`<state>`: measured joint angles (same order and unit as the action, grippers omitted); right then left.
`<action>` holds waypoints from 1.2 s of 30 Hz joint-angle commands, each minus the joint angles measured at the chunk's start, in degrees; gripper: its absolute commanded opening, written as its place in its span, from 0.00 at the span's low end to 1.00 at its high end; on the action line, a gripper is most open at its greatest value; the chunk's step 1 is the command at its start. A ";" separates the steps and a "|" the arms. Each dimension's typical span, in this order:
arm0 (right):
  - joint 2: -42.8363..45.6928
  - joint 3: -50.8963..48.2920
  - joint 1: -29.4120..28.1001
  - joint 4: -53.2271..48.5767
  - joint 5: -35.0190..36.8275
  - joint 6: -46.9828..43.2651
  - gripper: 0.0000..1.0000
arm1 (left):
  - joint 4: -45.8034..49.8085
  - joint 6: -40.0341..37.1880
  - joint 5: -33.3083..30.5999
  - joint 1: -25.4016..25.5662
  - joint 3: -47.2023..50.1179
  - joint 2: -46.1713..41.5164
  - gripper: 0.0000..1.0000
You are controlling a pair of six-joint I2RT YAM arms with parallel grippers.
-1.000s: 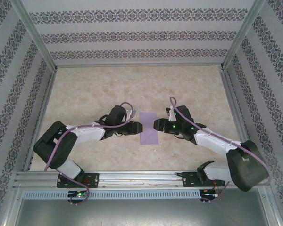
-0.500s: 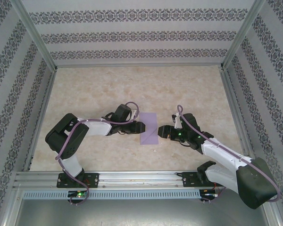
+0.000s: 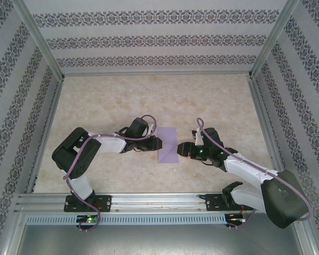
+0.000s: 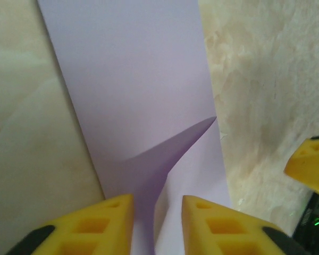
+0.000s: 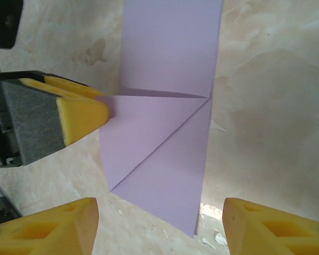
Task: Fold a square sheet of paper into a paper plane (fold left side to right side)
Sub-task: Turn over the paper at the center of the table.
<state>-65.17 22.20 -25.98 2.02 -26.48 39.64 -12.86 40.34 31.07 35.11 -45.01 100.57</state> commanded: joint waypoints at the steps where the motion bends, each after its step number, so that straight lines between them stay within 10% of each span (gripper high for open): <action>1: -1.72 -0.66 0.01 6.04 -3.16 2.14 0.63 | -5.36 0.78 1.28 -0.66 1.37 -0.28 0.15; 25: -21.99 6.99 -5.04 24.94 -2.35 6.24 0.61 | -21.78 6.77 -4.88 -0.75 12.97 -8.25 0.05; 36: -25.55 8.75 -6.54 26.63 -2.35 6.17 0.29 | -21.80 6.70 -5.07 -0.75 13.21 -8.69 0.17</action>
<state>-90.48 29.76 -32.05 26.46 -29.23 46.33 -32.40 47.00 26.70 35.11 -32.47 92.92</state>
